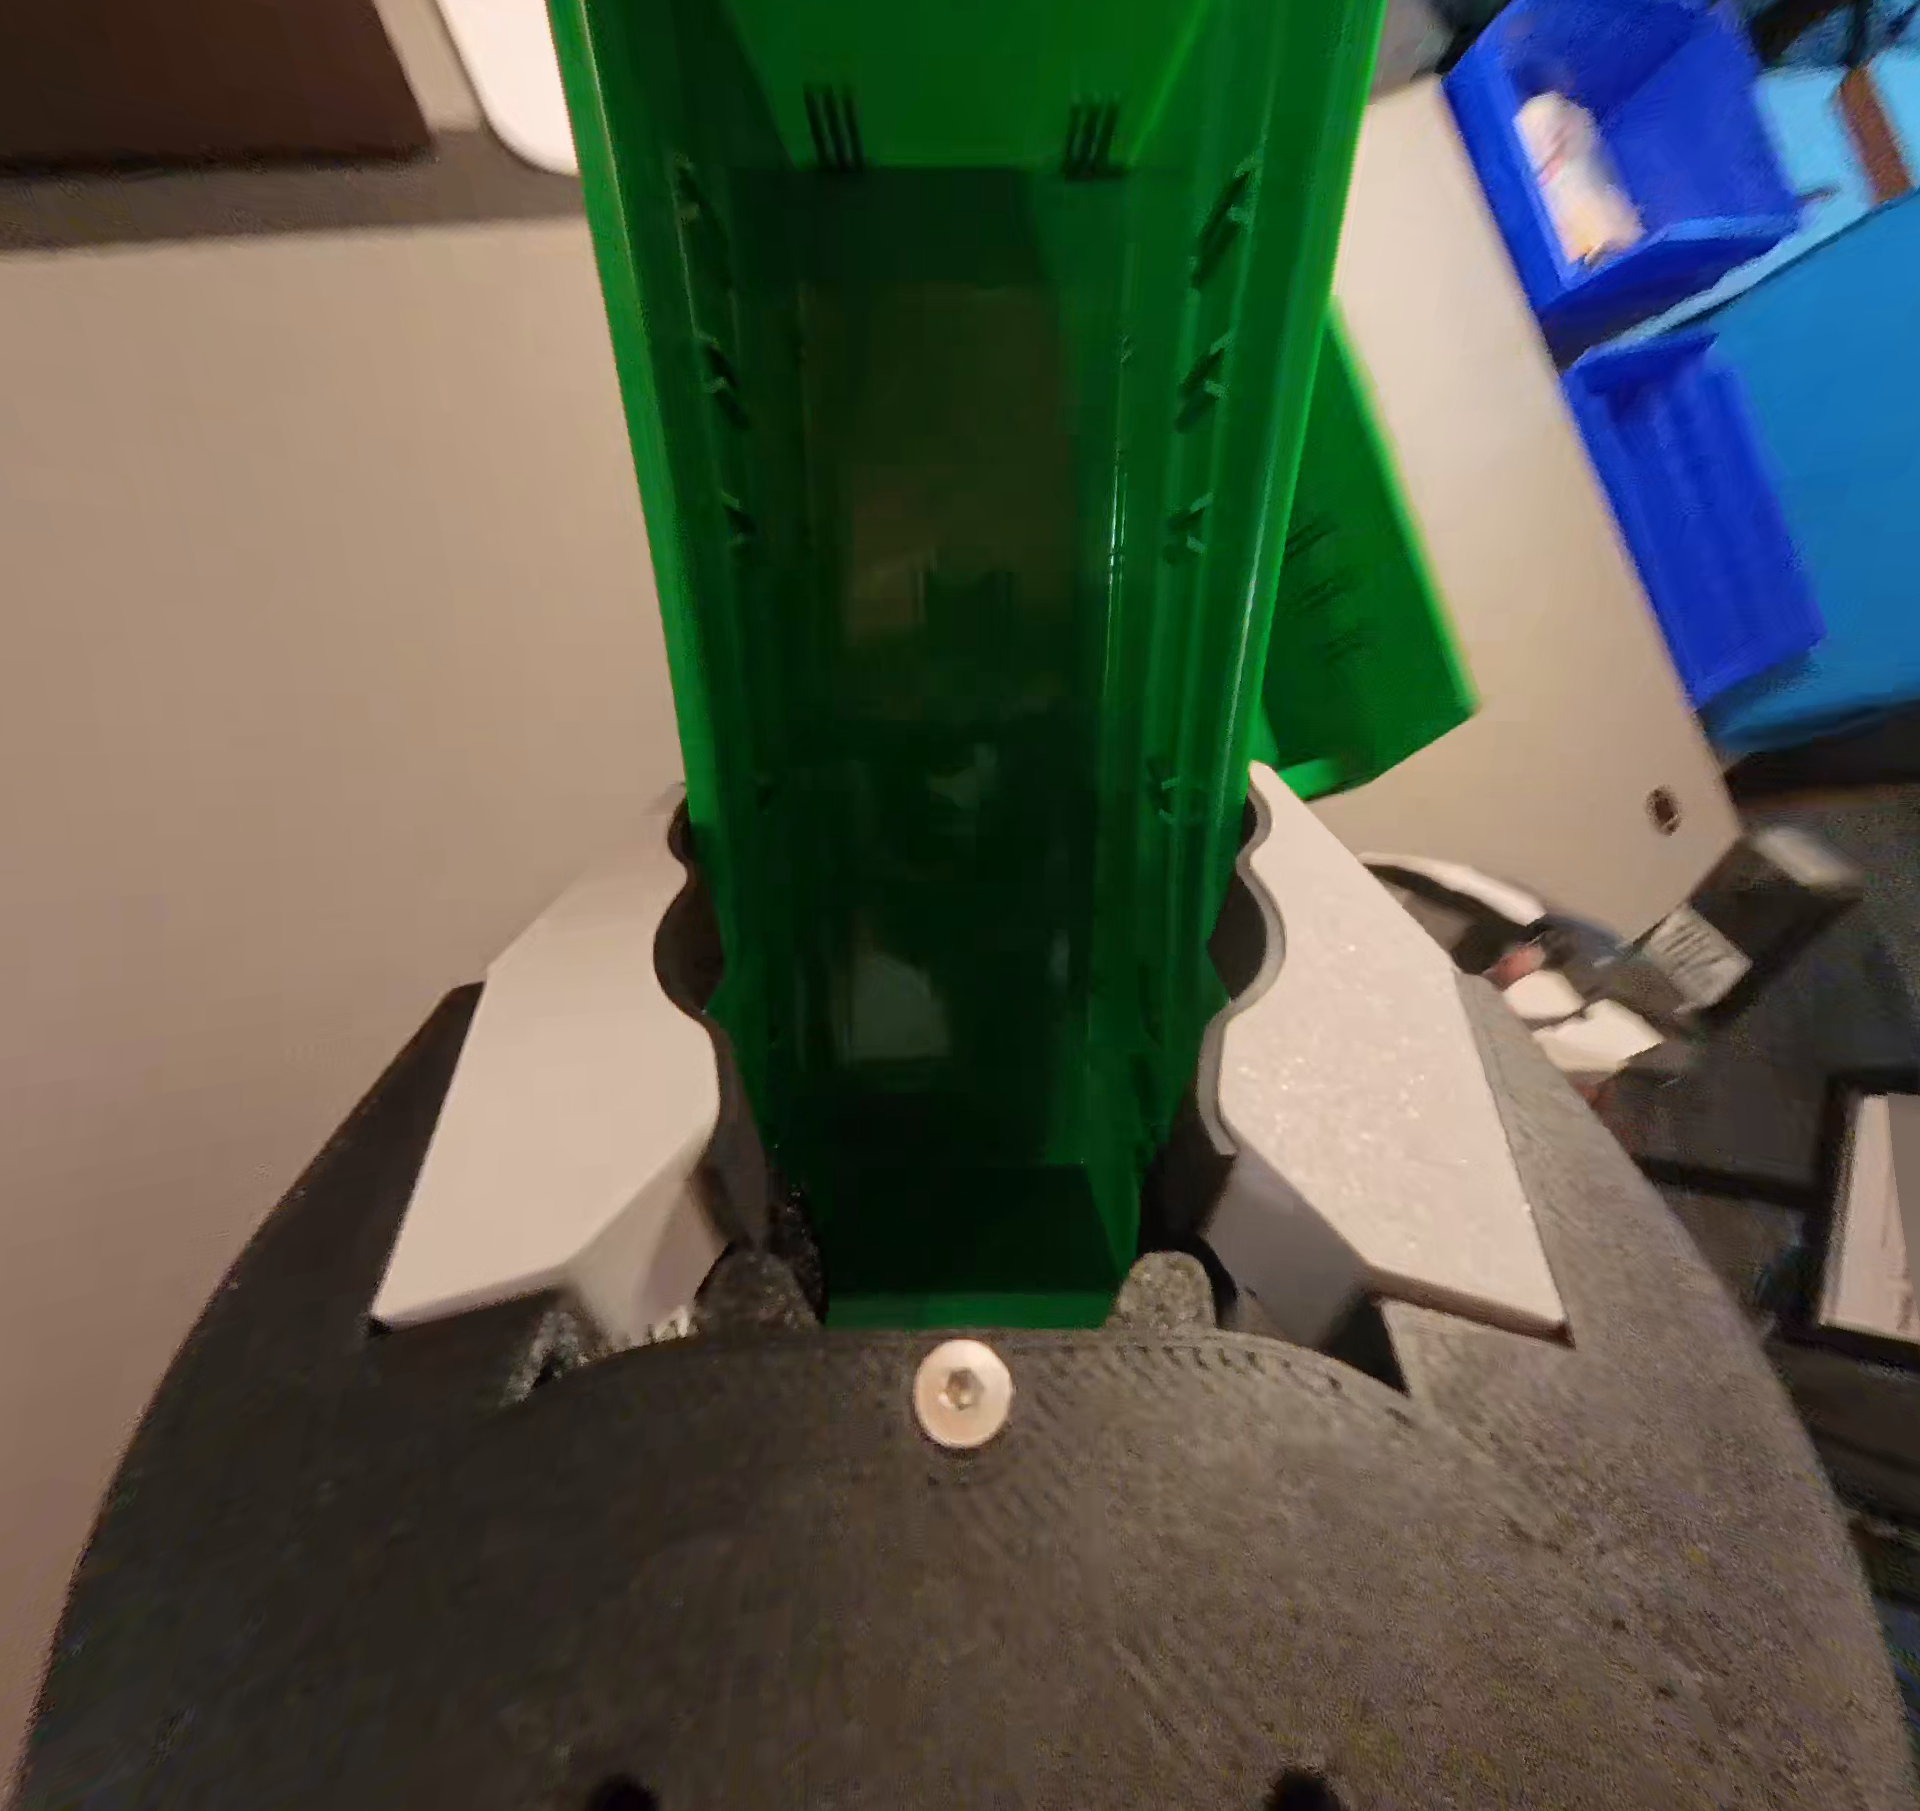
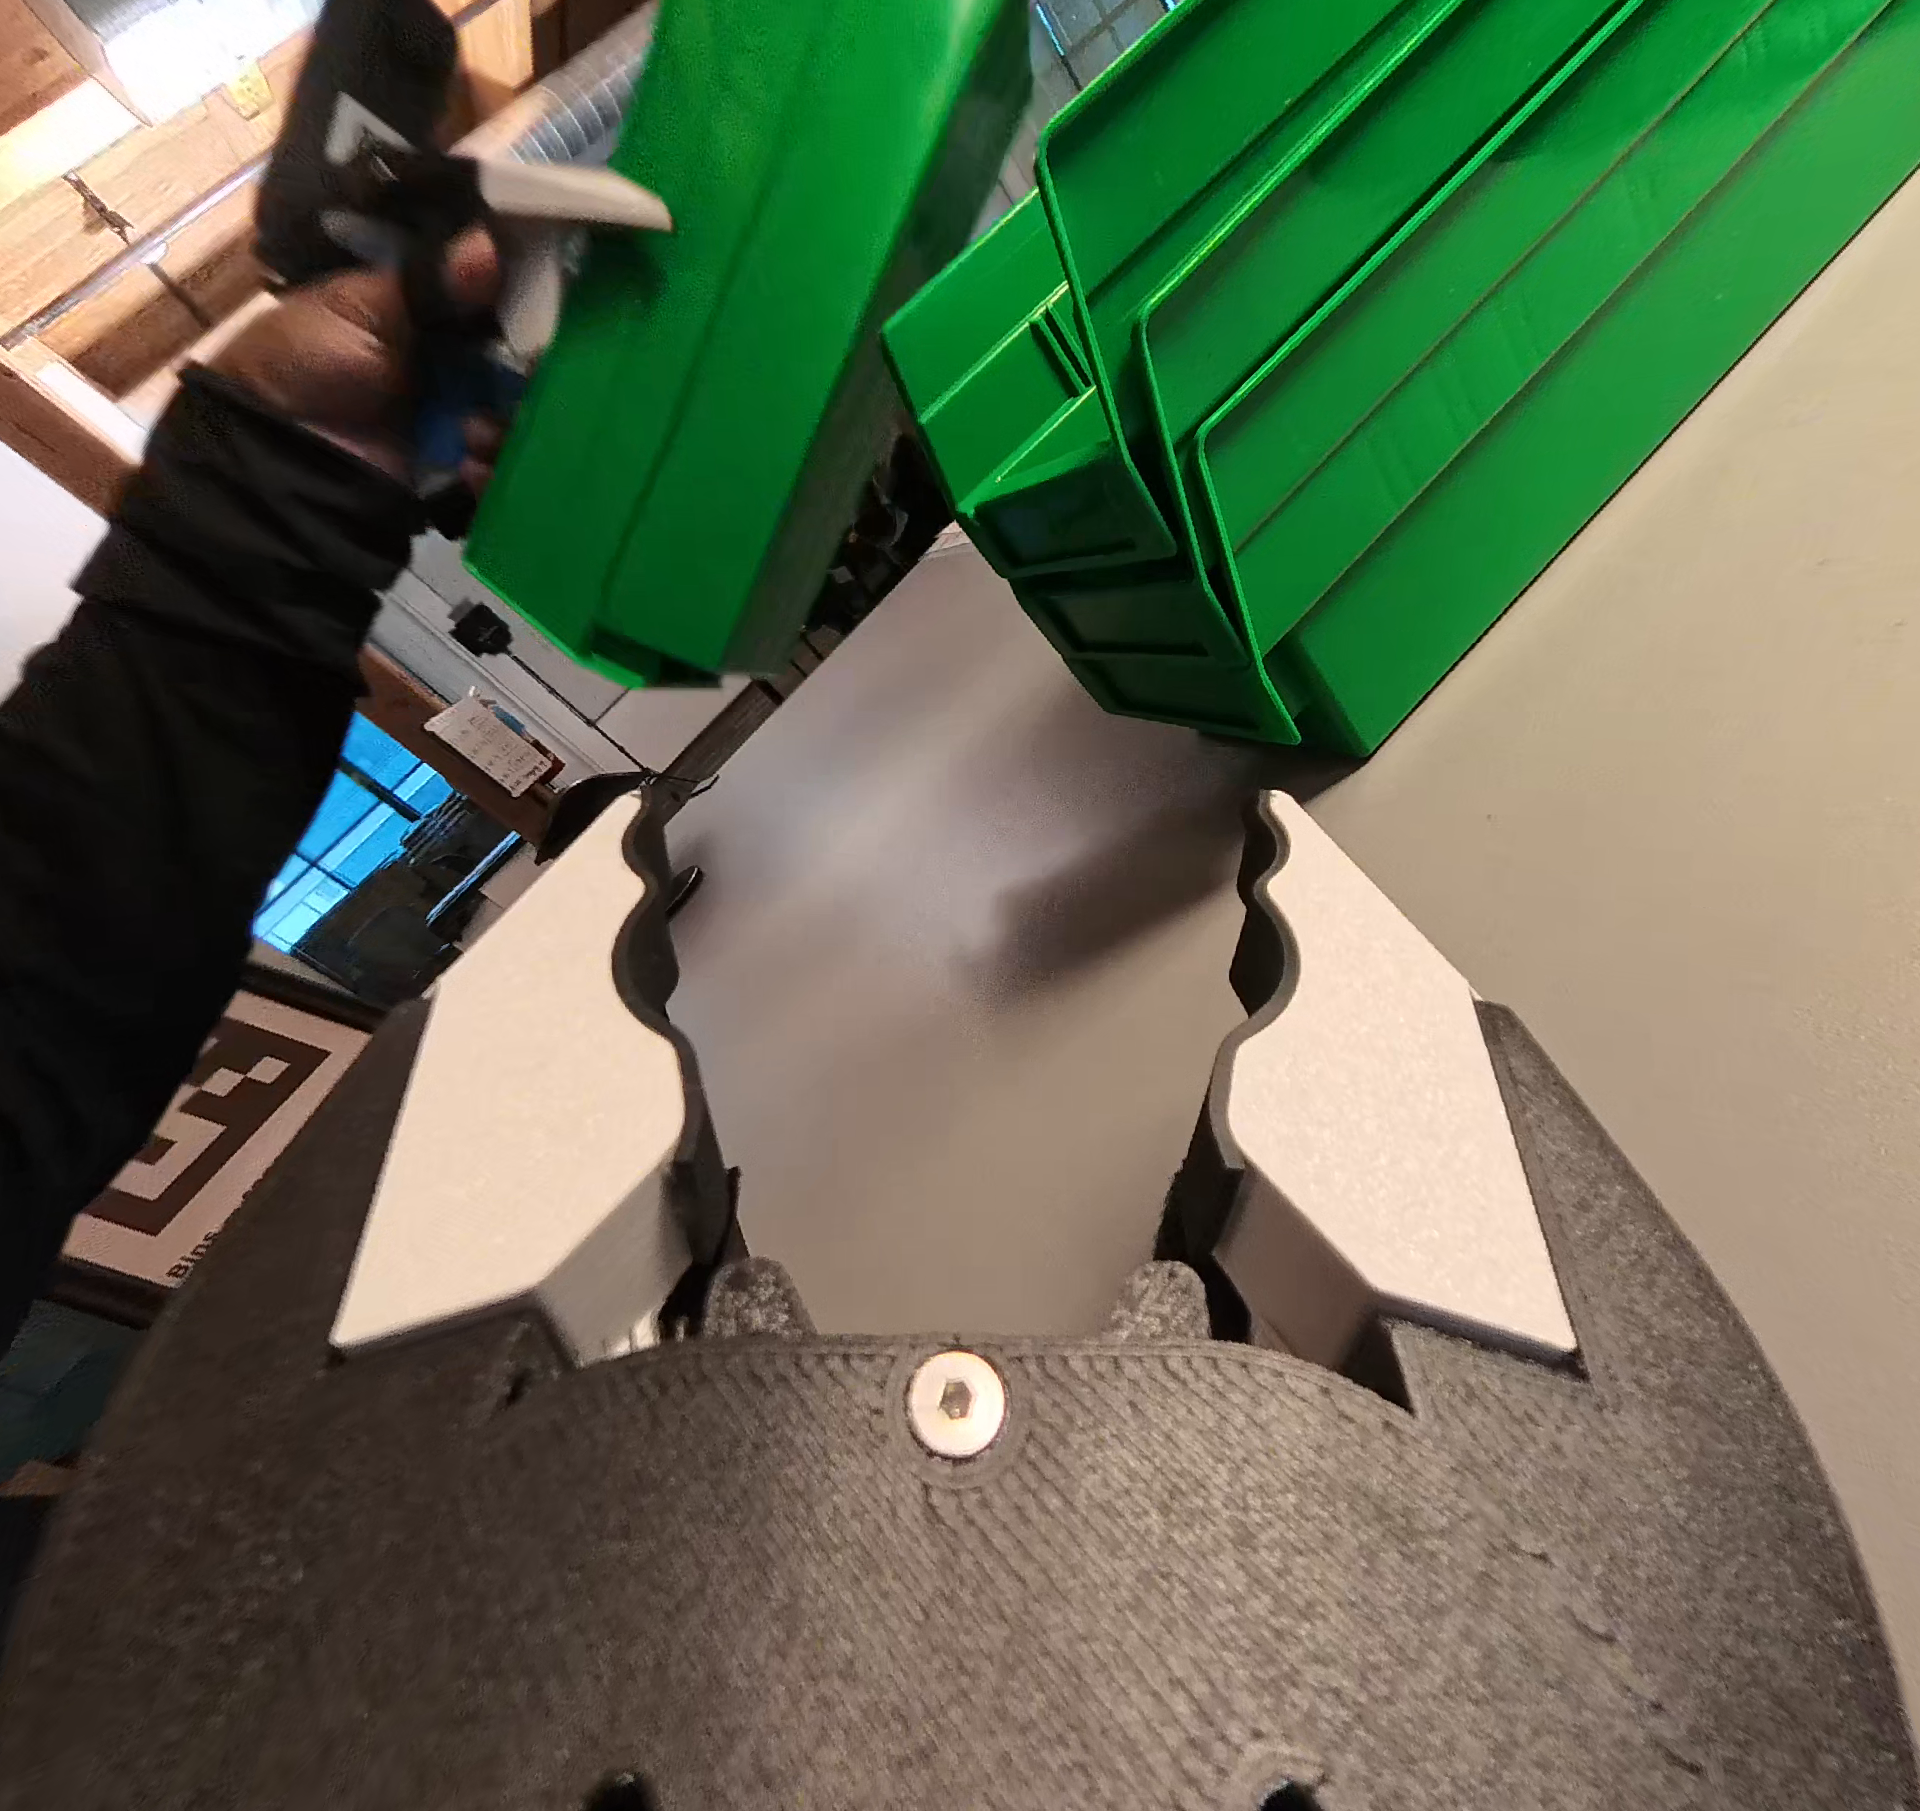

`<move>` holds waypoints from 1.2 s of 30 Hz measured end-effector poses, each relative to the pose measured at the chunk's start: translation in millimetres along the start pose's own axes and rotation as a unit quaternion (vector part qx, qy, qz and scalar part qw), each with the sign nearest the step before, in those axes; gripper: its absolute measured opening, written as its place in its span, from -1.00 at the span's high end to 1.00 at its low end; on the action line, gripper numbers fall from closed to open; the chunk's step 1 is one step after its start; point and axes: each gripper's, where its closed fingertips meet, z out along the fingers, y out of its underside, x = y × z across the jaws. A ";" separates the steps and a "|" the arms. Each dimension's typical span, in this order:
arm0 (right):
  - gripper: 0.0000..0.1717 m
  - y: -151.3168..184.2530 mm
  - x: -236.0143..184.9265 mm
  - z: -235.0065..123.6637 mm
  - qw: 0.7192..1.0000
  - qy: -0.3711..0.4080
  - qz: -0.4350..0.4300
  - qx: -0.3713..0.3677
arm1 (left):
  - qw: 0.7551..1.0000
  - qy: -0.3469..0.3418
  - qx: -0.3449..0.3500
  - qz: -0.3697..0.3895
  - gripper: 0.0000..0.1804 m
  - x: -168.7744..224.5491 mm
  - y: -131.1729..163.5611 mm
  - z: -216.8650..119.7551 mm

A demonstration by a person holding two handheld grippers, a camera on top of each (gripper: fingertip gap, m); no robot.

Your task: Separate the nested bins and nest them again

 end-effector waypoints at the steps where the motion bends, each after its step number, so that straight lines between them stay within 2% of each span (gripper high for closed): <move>1: -0.28 0.0 -0.1 0.0 1.000 0.000 0.000 0.000 | 1.000 0.005 0.016 -0.003 -0.07 15.5 -11.6 -4.1; 6: -0.28 -0.1 -0.4 -0.1 1.000 -0.001 0.000 0.001 | 0.999 0.022 0.042 0.001 -0.08 90.8 -50.7 3.2; 11: -0.28 -0.2 -0.6 -0.3 1.000 -0.002 0.001 0.000 | 0.999 0.032 0.028 0.002 -0.08 139.0 -69.1 44.6; 15: -0.28 0.8 -1.5 -0.8 1.000 -0.007 0.006 -0.003 | 1.000 -0.001 0.002 0.000 -0.09 139.3 -73.3 83.8; 20: -0.28 0.4 -1.8 -1.2 1.000 -0.012 0.011 -0.002 | 0.997 -0.077 -0.022 -0.009 -0.10 123.4 -79.4 120.4; 25: -0.28 1.2 -2.8 -1.1 1.000 -0.018 0.014 -0.005 | 0.987 -0.153 -0.046 0.015 -0.14 115.9 -80.7 144.1; 30: -0.28 2.1 -3.6 -1.8 0.999 -0.023 0.020 -0.009 | 0.977 -0.203 -0.053 0.026 -0.26 106.6 -74.1 161.9; 33: -0.28 2.4 -3.6 -2.3 0.999 -0.023 0.021 -0.009 | 0.978 -0.202 -0.035 0.043 -0.28 112.0 -75.7 170.7; 36: -0.28 3.2 -3.7 -3.3 0.999 -0.024 0.024 -0.012 | 0.981 -0.184 0.007 0.066 -0.28 125.3 -89.7 165.2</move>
